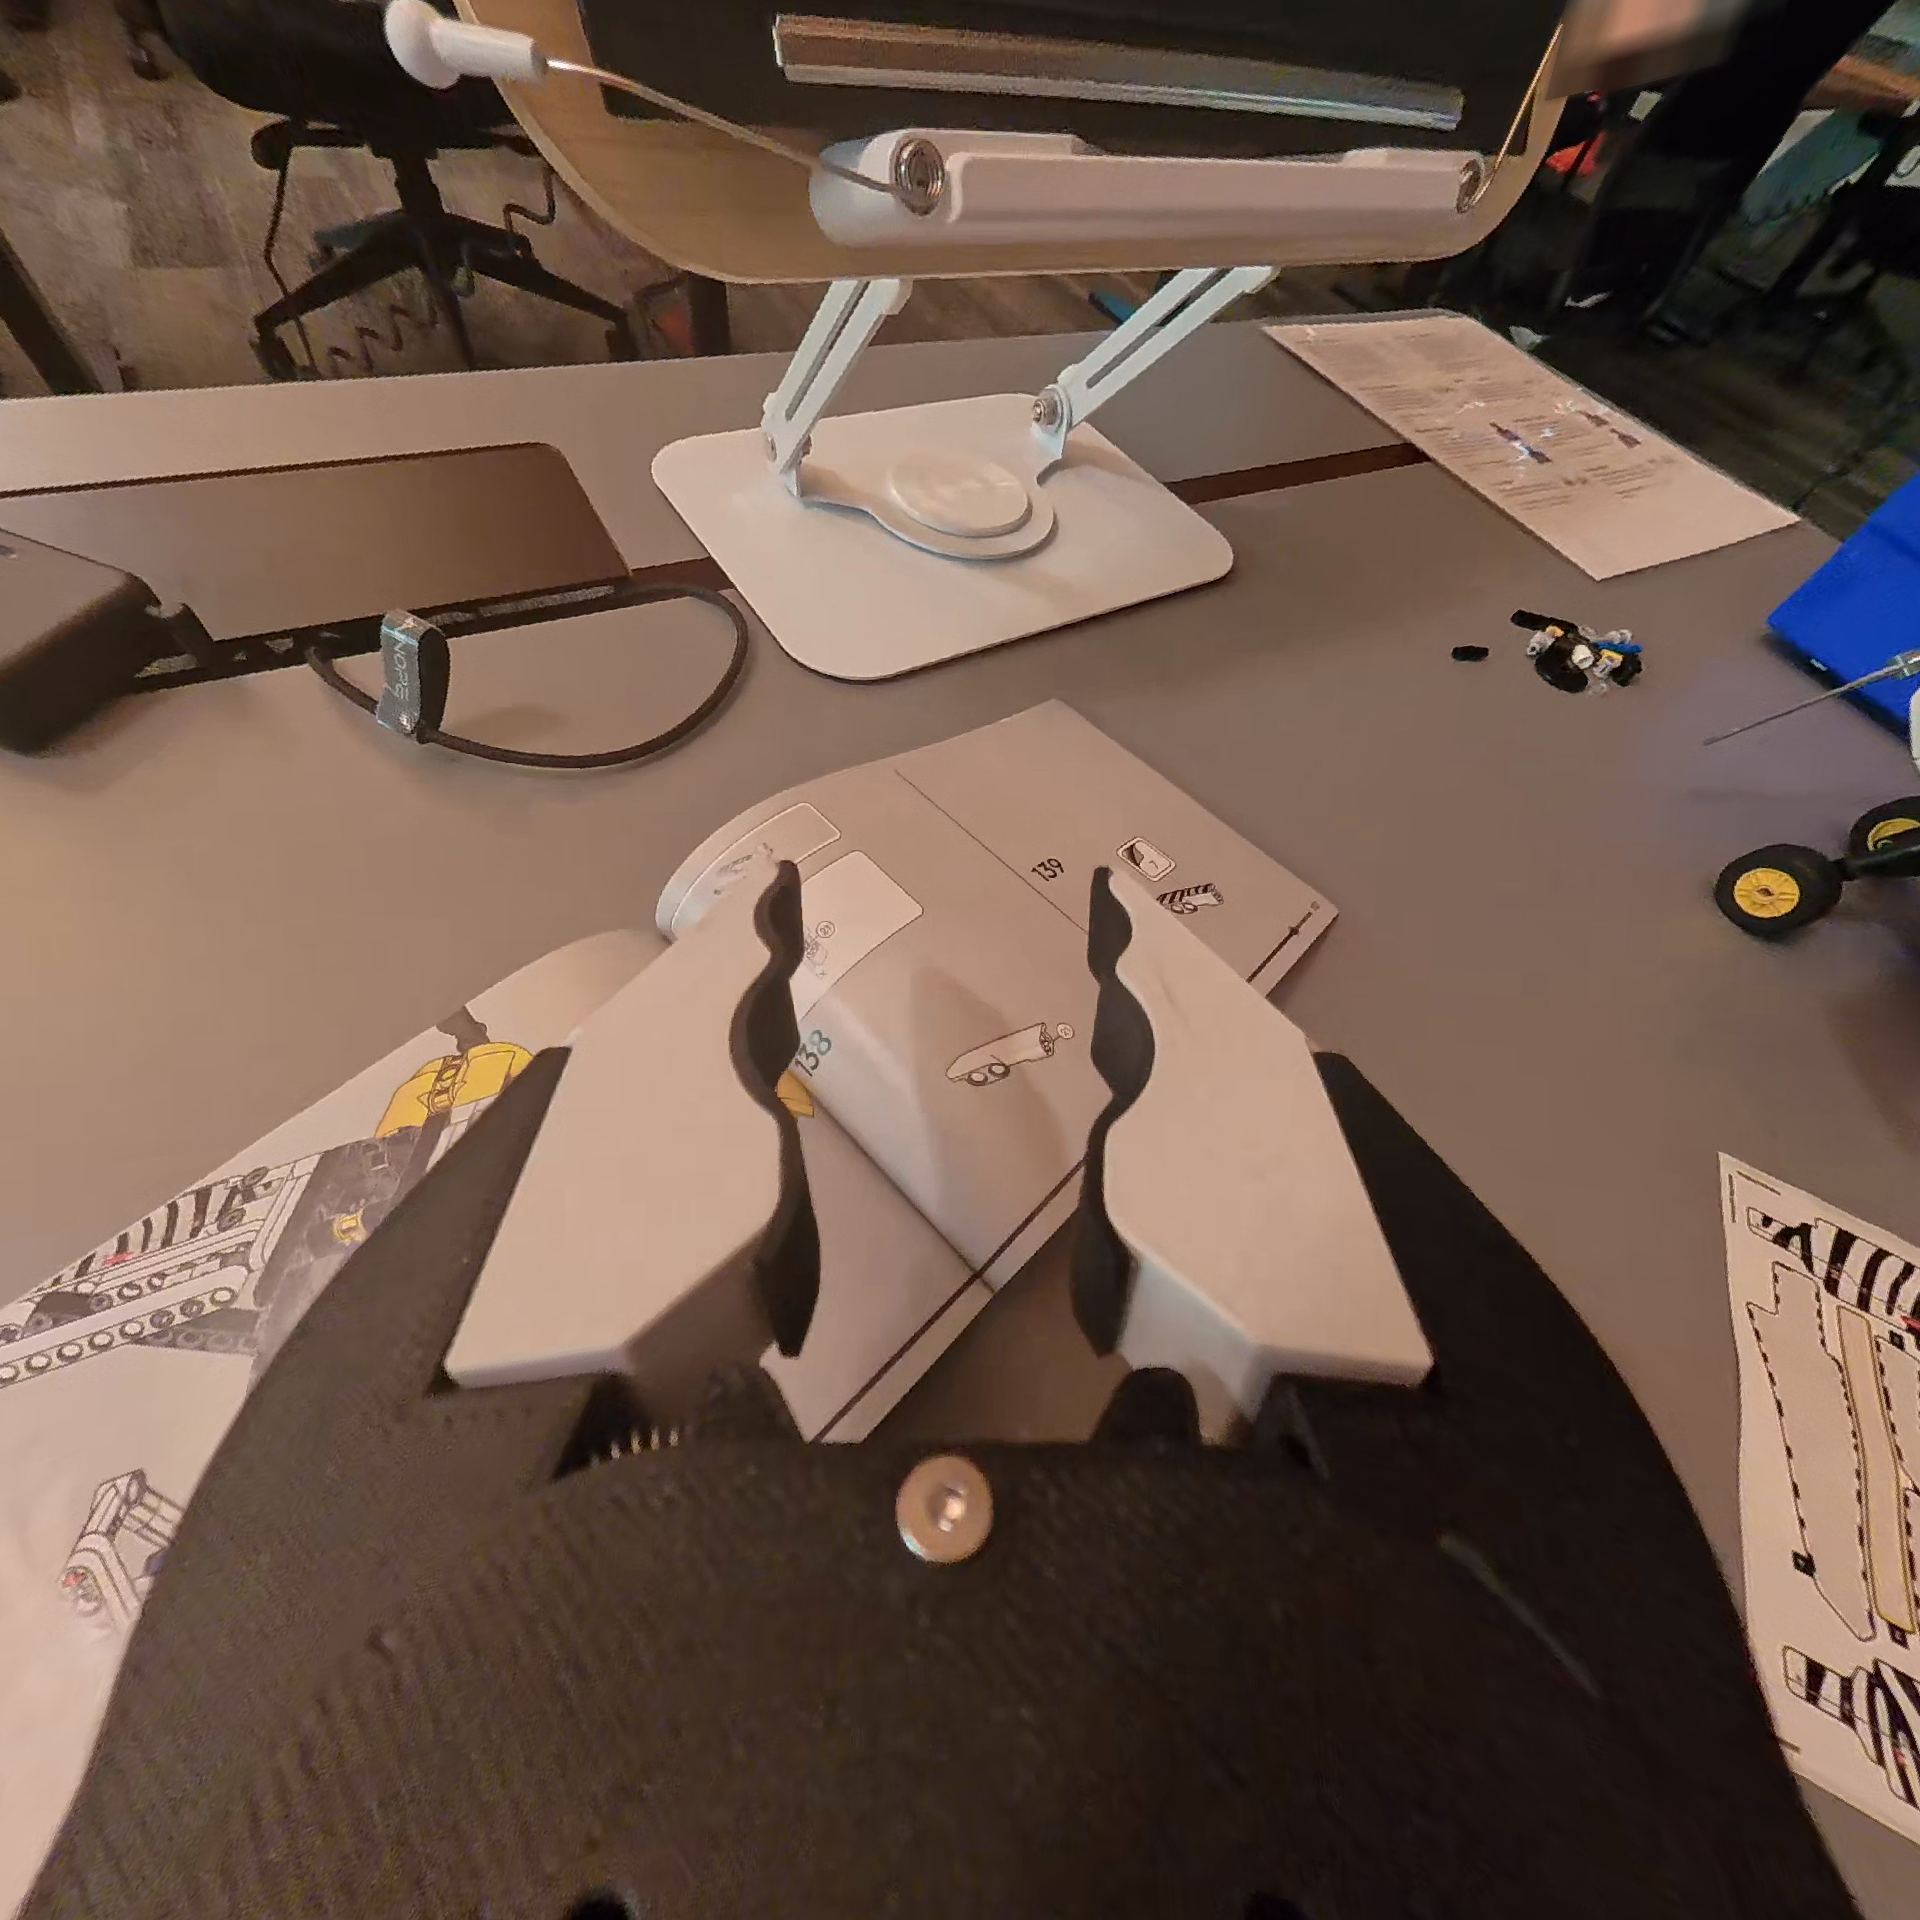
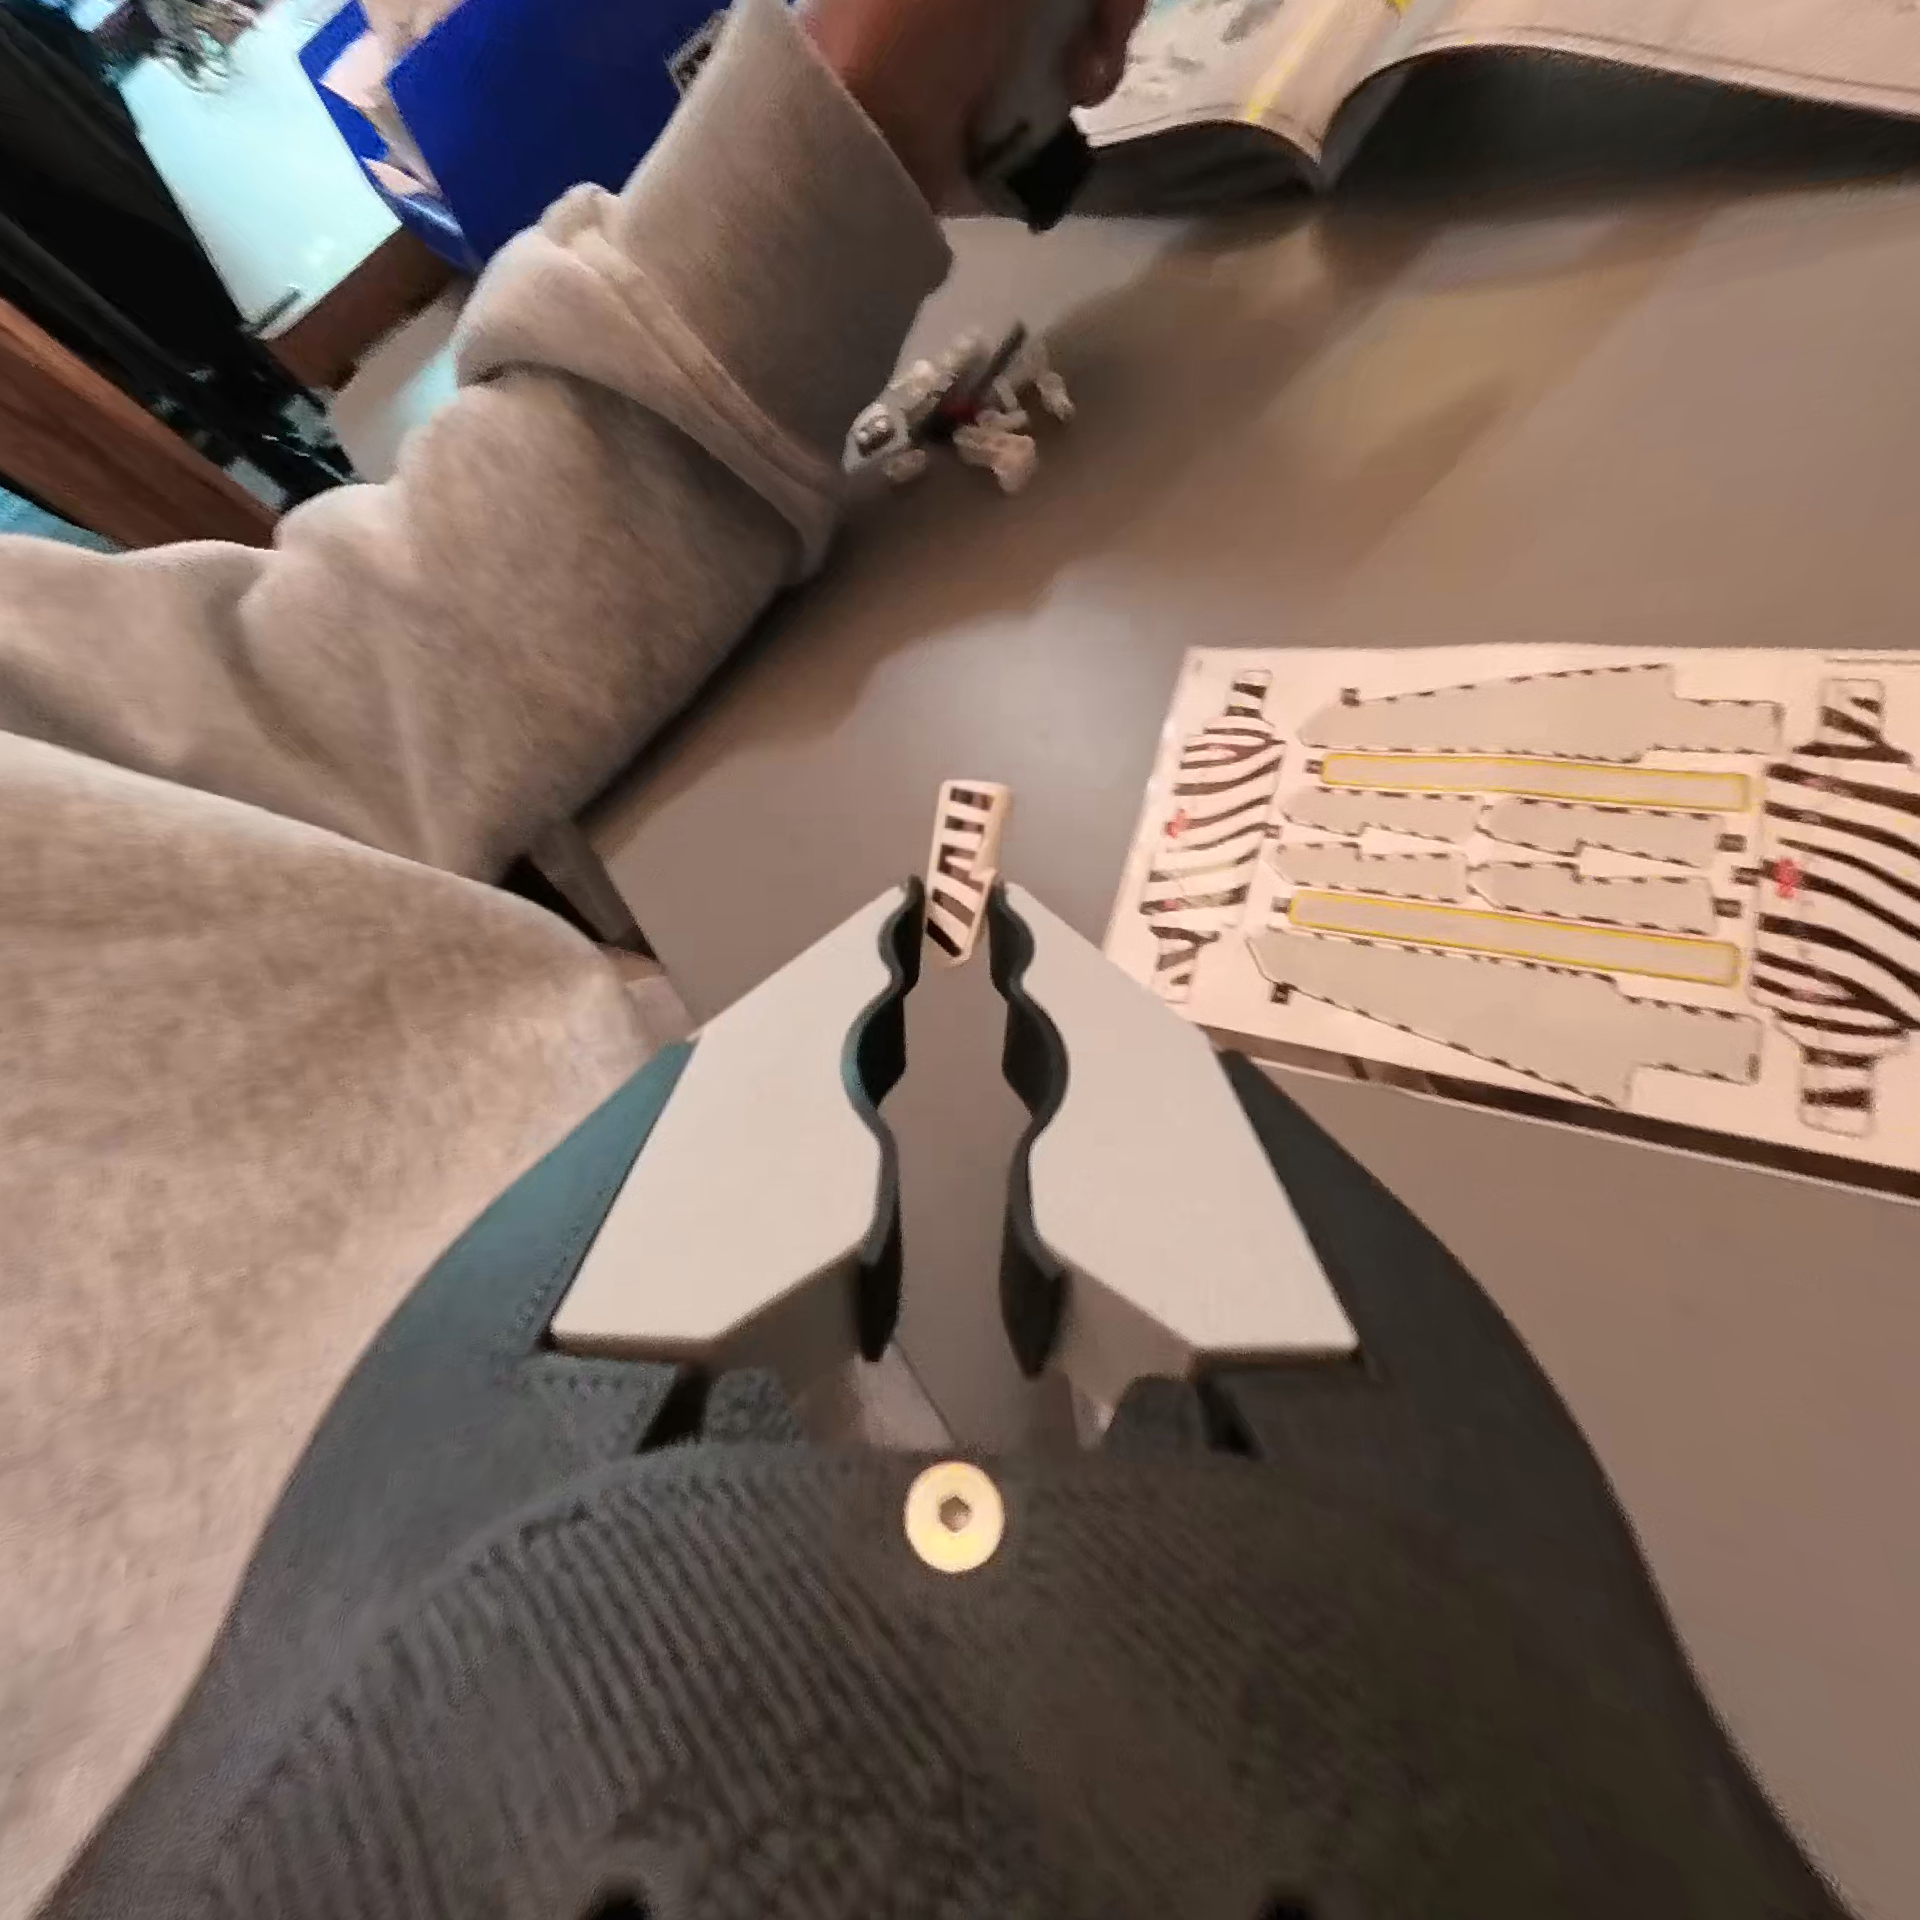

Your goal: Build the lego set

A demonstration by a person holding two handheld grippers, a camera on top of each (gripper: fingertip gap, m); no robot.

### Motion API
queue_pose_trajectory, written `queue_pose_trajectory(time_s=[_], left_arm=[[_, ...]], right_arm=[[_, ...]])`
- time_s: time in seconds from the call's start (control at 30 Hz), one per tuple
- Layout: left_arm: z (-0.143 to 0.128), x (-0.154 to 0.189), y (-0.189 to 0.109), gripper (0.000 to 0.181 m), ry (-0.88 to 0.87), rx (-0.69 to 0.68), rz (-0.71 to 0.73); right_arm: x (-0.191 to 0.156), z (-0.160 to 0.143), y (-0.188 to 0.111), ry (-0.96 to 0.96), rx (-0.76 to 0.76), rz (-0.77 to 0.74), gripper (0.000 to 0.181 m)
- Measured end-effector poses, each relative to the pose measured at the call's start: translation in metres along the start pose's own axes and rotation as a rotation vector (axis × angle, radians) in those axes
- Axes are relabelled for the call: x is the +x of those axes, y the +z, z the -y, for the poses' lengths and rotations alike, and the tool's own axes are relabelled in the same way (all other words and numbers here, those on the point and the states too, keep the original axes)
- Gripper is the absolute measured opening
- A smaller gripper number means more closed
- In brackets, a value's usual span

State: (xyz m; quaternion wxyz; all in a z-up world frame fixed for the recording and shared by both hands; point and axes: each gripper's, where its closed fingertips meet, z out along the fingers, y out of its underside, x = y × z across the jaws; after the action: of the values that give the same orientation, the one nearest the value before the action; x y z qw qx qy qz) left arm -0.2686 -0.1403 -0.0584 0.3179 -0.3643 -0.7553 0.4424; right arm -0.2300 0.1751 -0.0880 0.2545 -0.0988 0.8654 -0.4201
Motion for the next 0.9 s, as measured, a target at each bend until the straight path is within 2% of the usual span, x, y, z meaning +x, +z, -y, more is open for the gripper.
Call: queue_pose_trajectory(time_s=[0.3,0.53,0.63,0.7,0.9], left_arm=[[-0.004,0.002,0.003,0.057,0.005,-0.012,-0.003],[-0.002,0.006,0.002,0.056,0.014,-0.005,-0.010],[-0.001,0.006,0.002,0.056,0.011,0.001,-0.012],[0.000,0.005,0.001,0.056,0.004,0.004,-0.015],[0.004,0.007,-0.001,0.056,-0.002,0.020,-0.025]], right_arm=[[0.042,-0.021,-0.025,0.039,-0.024,-0.260,0.011],[0.048,-0.039,-0.033,0.103,-0.056,-0.426,0.011],[0.036,-0.040,-0.024,0.090,-0.072,-0.403,0.013],[0.030,-0.039,-0.021,0.086,-0.081,-0.372,0.023],[0.036,-0.044,-0.034,0.107,-0.105,-0.378,0.027]])
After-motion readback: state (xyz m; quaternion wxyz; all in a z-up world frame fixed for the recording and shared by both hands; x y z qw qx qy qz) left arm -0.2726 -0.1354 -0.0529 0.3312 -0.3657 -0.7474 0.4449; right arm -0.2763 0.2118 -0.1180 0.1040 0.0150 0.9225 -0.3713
